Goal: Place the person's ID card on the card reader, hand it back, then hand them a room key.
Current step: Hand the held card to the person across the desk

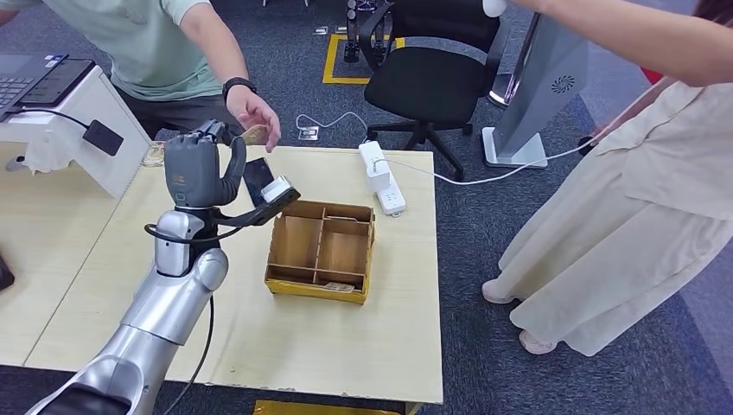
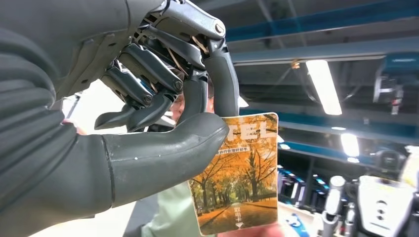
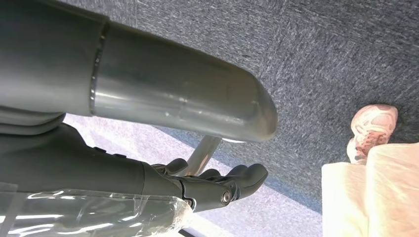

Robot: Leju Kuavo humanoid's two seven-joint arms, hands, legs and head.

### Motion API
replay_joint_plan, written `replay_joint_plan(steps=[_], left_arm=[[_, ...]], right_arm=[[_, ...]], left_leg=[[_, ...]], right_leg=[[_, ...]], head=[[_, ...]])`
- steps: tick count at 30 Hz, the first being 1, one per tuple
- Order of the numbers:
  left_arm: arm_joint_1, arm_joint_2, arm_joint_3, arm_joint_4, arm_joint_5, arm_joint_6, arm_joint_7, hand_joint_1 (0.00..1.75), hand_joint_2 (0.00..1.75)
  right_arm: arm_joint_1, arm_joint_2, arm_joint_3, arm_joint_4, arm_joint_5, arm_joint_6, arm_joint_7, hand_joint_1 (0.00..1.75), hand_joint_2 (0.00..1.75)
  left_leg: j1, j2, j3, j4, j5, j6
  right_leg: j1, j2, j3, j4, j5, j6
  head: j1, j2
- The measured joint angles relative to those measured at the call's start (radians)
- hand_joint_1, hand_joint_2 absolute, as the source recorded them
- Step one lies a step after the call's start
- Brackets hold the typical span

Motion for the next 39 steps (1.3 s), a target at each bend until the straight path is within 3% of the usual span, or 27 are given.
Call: replay_joint_plan(steps=[18, 22, 39], left_arm=[[-0.03, -0.069, 0.05, 0.059, -0.025, 0.002, -0.005, 1.75, 1.75], [-0.029, -0.081, 0.05, 0.064, -0.016, 0.001, -0.006, 0.0, 1.75], [-0.01, -0.091, 0.066, 0.029, -0.034, 0.003, -0.041, 0.0, 1.75]], right_arm=[[0.003, 0.0, 0.021, 0.005, -0.023, 0.0, 0.019, 0.0, 0.0], [0.005, 0.0, 0.021, 0.005, -0.032, 0.0, 0.019, 0.0, 0.0], [0.017, -0.001, 0.021, 0.005, -0.04, 0.0, 0.02, 0.0, 0.0]], left_leg=[[0.0, 0.0, 0.0, 0.0, 0.0, 0.0], [0.0, 0.0, 0.0, 0.0, 0.0, 0.0], [0.0, 0.0, 0.0, 0.0, 0.0, 0.0]], right_leg=[[0.0, 0.0, 0.0, 0.0, 0.0, 0.0], [0.0, 0.0, 0.0, 0.0, 0.0, 0.0], [0.0, 0.0, 0.0, 0.0, 0.0, 0.0]], head=[[0.0, 0.0], [0.0, 0.0], [0.0, 0.0]])
